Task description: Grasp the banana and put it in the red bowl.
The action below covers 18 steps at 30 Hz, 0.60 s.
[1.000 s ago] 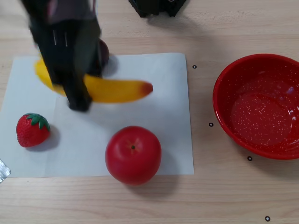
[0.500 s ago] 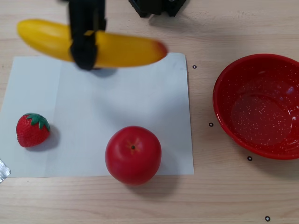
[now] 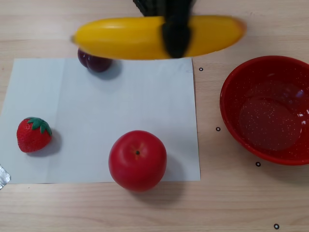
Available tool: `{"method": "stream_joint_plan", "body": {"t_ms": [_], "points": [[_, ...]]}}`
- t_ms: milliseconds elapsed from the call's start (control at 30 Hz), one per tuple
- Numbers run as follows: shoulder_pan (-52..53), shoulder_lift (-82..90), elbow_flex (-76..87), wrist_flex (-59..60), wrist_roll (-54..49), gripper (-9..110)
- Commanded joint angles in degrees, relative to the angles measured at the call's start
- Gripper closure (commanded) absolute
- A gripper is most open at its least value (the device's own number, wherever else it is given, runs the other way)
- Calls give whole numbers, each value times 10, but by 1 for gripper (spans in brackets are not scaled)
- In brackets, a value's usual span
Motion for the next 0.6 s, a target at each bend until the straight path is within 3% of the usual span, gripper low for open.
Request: {"method": "stream_joint_plan", "body": {"t_ms": [0,300,567], "points": [[34,49,-70,-20,-19,101],[198,26,-54,-122,-65,101],[268,-17,18,-250,-72,101]]}}
